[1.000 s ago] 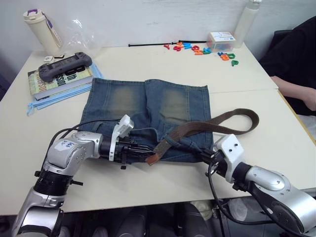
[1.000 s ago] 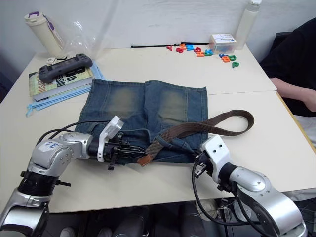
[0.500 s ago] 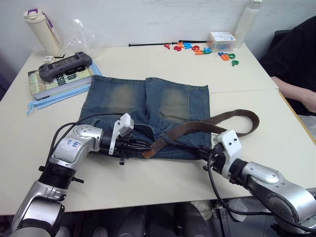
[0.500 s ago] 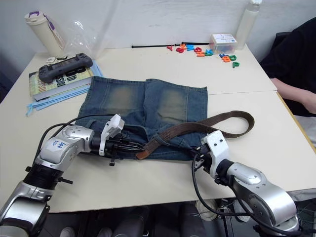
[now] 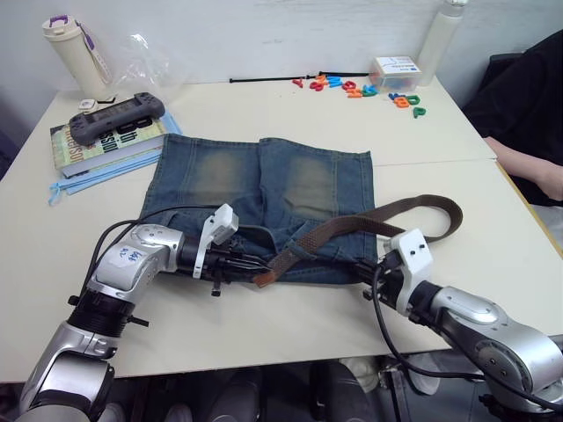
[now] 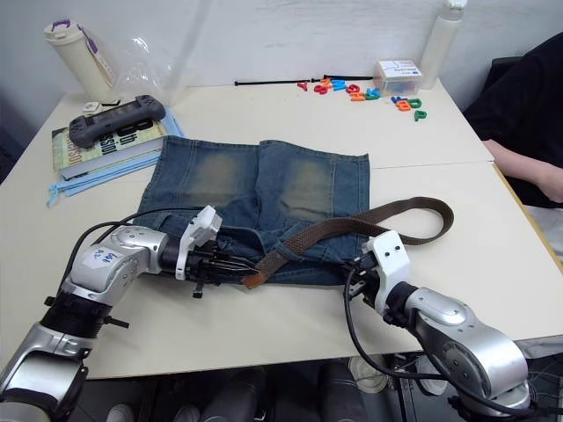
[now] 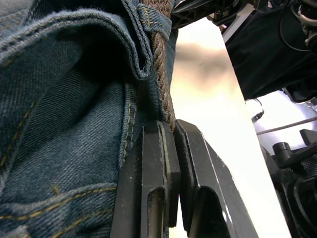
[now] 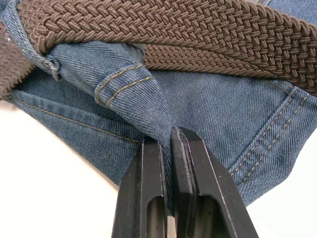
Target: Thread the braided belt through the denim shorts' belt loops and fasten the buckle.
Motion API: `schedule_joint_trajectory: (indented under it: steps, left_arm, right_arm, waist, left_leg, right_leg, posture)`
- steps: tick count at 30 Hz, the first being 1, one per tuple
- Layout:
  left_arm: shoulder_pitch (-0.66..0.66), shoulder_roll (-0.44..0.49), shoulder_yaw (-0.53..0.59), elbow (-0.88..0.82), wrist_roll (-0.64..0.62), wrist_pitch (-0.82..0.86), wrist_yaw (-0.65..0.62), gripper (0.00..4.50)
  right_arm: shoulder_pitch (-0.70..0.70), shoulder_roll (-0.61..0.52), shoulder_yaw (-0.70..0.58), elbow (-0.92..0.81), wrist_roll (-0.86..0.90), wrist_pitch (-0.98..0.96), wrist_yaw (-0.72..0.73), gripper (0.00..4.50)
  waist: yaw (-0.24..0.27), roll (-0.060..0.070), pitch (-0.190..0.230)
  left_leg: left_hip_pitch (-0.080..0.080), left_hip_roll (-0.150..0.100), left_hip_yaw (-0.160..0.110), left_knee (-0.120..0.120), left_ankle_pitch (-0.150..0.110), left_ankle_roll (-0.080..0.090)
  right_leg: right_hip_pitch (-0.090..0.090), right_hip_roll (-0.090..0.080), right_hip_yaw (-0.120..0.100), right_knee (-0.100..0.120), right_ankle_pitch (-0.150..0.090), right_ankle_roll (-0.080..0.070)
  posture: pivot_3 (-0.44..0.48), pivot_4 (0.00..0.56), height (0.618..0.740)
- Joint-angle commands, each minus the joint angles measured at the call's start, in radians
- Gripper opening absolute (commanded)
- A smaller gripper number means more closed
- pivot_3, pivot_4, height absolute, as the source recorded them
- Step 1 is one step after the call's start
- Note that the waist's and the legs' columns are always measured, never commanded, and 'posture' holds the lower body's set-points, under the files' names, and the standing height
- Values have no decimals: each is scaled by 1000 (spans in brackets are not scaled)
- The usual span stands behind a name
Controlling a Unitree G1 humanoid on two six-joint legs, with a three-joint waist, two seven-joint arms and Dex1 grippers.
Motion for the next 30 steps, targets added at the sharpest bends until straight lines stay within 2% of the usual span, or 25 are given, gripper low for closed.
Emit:
schedule_joint_trajectory:
  steps: [1,4,6,7,10,18,25,30]
  left_arm:
    - [1,31,93,-3,-6,41,46,0]
    - [8,-5,82,-26,-9,57,78,0]
    - [17,-26,74,-41,-6,63,97,821]
    - [23,-34,72,-50,-7,68,103,1095]
    - [37,-49,69,-71,-9,80,114,2387]
    - [54,-84,62,-134,-25,113,146,2387]
    - [109,-56,31,-222,-41,122,95,2387]
    - [126,-71,20,-253,-39,132,115,2387]
  right_arm:
    - [25,-21,-109,51,-69,23,-81,35]
    - [28,-18,-103,43,-65,25,-80,35]
    - [28,-19,-100,41,-63,26,-84,0]
    - [28,-19,-99,39,-61,28,-87,0]
    - [24,-19,-98,35,-54,32,-94,0]
    - [21,-7,-99,32,-53,38,-106,0]
    - [16,-1,-95,30,-49,41,-120,0]
    - [12,0,-92,26,-48,44,-126,0]
  waist:
    - [0,0,0]
    - [0,0,0]
    - [0,0,0]
    - [1,0,0]
    - [1,0,0]
    - [3,0,0]
    - [1,0,0]
    - [2,0,0]
  left_leg:
    - [0,0,0,0,0,0]
    - [0,0,0,0,0,0]
    - [0,0,0,0,0,0]
    - [0,0,0,0,0,0]
    - [0,0,0,0,0,0]
    - [0,-1,0,0,0,1]
    - [0,-1,0,0,0,1]
    - [0,-1,0,0,0,1]
  right_leg:
    - [0,0,0,0,0,0]
    - [0,0,0,0,0,0]
    - [0,0,0,0,0,0]
    - [0,0,0,0,0,0]
    - [0,0,0,0,0,0]
    - [1,-1,0,0,0,0]
    - [1,-1,0,0,0,0]
    - [1,-1,0,0,0,0]
  posture:
    - [0,150,659]
    - [0,150,659]
    - [0,150,659]
    - [0,150,659]
    - [0,150,659]
    - [0,150,659]
    - [0,150,659]
    - [0,150,659]
